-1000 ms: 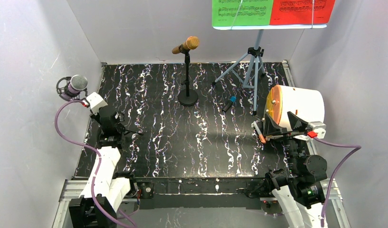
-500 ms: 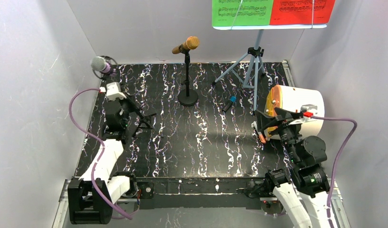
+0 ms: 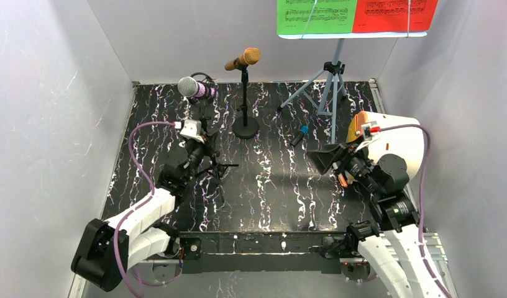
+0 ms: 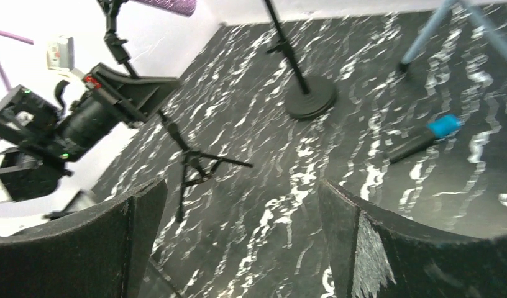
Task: Pack up the instrument practice props
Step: Place the microphone stand with the microphone at the center of the board.
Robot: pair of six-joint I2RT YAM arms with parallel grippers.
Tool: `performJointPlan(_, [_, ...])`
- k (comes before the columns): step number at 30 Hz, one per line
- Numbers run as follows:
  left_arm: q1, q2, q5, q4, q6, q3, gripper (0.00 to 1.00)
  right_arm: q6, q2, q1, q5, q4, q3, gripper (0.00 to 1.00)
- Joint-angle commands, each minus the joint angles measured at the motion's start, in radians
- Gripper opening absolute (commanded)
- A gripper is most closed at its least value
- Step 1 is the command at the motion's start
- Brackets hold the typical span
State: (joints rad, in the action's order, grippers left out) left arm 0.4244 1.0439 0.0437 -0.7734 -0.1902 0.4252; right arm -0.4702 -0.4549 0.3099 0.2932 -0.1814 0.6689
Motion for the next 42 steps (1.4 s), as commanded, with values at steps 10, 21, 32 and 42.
performJointPlan(10, [0.229, 0.023, 0.158, -0.335, 0.046, -0.076, 0.00, -0.179, -0.350, 0.183, 0.221, 0.355, -0.013, 0.98])
performJointPlan(21, [0.419, 0.302, 0.381, -0.678, 0.134, -0.056, 0.00, -0.161, -0.682, 0.321, 0.160, 0.564, 0.016, 0.94])
performJointPlan(32, [0.461, 0.363, 0.378, -0.716, 0.073, -0.100, 0.05, -0.168, -0.881, 0.323, 0.292, 0.698, 0.028, 0.87])
performJointPlan(42, [0.464, 0.379, 0.289, -0.704, 0.043, -0.142, 0.23, -0.182, -0.955, 0.354, 0.364, 0.773, 0.028, 0.83])
